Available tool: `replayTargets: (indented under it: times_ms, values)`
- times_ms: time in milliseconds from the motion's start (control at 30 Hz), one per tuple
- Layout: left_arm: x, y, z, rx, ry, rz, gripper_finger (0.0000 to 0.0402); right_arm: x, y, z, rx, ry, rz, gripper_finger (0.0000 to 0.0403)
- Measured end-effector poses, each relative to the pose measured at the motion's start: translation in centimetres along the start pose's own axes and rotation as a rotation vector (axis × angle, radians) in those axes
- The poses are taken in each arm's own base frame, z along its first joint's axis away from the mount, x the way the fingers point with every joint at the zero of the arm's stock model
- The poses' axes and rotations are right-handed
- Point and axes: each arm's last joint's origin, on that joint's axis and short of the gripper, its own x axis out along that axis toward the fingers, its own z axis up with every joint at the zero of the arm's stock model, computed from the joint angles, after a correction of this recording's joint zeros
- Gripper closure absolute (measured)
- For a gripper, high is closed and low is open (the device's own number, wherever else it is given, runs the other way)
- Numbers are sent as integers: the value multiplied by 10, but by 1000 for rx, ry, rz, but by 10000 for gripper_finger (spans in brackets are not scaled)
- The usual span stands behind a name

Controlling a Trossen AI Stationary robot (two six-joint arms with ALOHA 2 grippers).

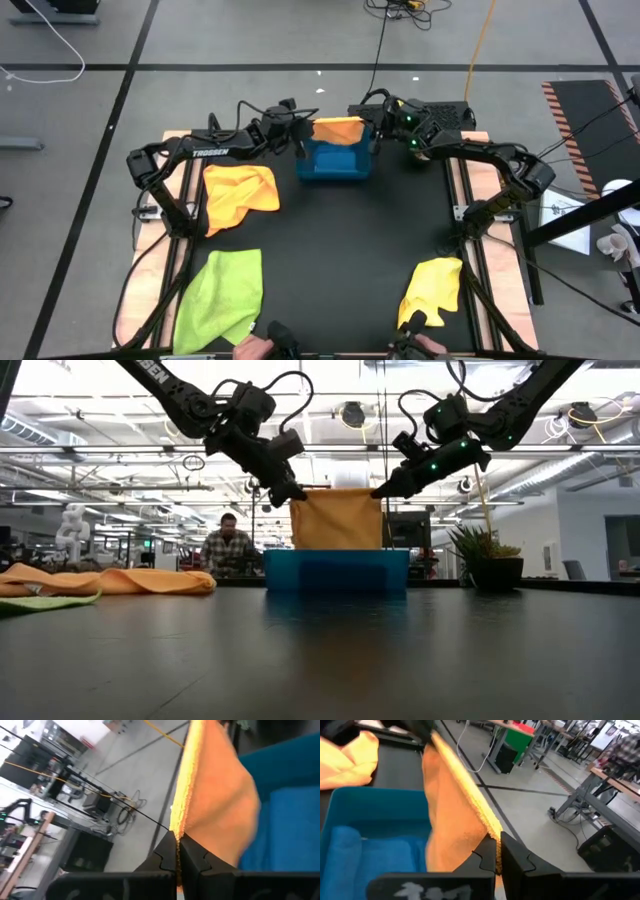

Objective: Fold microfiber towels
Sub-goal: Put the orange microfiber cloth into the dark blue bin

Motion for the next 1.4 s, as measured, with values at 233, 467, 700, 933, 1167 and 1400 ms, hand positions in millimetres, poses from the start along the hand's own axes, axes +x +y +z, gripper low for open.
replayTargets:
  times_ms: [233, 467, 700, 933, 1167, 1400]
  values:
    - [16, -16, -13, 15, 46, -59, 400, 2, 3, -13, 2, 92, 50, 403]
    - [28, -38, -21, 52, 101, -127, 400, 5, 14, -25, 23, 175, 159, 403]
    - [20, -51, -13, 91, 92, -213, 399, 2, 32, -29, 56, 230, 323, 403]
    - [14, -69, -15, 95, 113, -388, 384, 0, 52, -28, 78, 264, 470, 396]
    - [9, -82, -8, 105, 82, -469, 305, -1, 66, -24, 72, 266, 545, 329]
    - [-3, -74, 5, 78, 82, -395, 203, -2, 67, -21, 85, 264, 540, 250]
